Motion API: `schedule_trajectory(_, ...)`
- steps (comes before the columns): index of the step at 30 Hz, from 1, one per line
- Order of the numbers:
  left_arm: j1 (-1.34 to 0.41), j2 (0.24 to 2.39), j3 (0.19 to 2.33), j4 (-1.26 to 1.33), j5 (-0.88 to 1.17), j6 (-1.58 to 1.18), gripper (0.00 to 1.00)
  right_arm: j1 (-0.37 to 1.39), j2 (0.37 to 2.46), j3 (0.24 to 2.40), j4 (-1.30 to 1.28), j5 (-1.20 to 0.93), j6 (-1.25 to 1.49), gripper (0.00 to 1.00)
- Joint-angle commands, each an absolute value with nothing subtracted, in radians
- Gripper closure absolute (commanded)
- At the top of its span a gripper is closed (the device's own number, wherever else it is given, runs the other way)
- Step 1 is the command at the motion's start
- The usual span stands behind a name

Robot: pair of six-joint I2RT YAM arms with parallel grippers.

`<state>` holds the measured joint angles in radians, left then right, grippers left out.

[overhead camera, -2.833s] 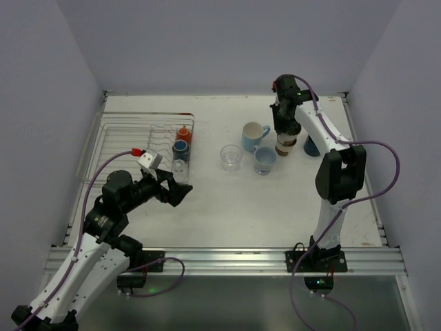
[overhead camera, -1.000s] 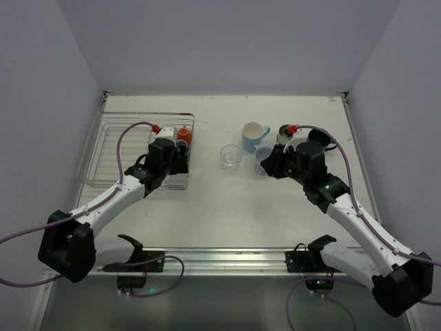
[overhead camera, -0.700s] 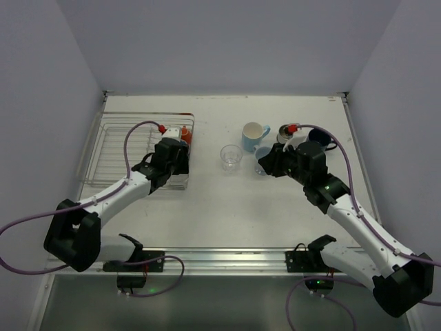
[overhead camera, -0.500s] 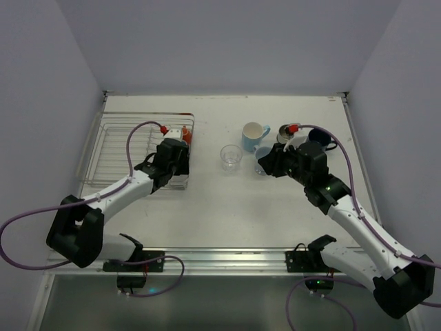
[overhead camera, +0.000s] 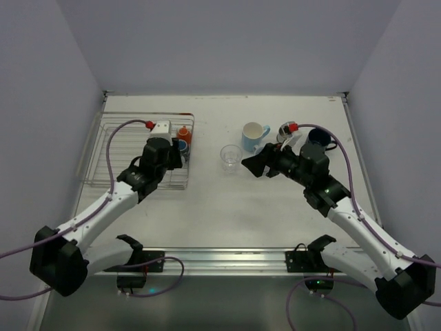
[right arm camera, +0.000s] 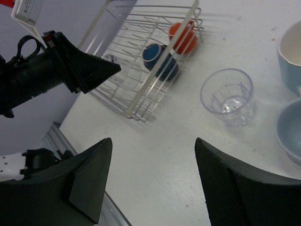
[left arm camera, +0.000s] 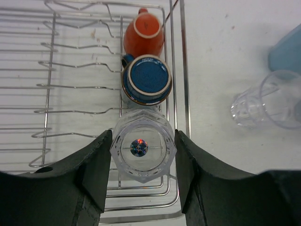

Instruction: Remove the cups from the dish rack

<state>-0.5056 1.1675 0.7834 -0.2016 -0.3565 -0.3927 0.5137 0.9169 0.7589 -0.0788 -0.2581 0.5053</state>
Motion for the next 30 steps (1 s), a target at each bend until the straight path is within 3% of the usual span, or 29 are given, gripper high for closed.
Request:
schedule_trajectory(1,-0.511,1.048,0.821,-0.195,-0.387,-0.405,0.9,0.534,0.925,0.729,0.159,-0.406,0.644,0.26)
schedule_trajectory(5,-0.511,0.906,0.822,-0.216,-0.283,-0.454,0.91,0.596,0.962,0.69,0.366,-0.454,0.753,0.19)
schedule_trajectory(9,-0.511,0.781,0.75,-0.076,-0.042,-0.604,0.91,0.666,1.018,0.647,0.598,-0.465,0.824,0.16)
schedule_trajectory(16,-0.511,0.654,0.553,0.27,0.264,-0.891,0.91,0.698,1.103,0.546,0.821,-0.471,0.905,0.27)
schedule_trajectory(30,-0.515,0.69,0.466,0.5,0.379,-1.028,0.87,0.746,1.192,0.63,0.891,-0.545,0.925,0.43)
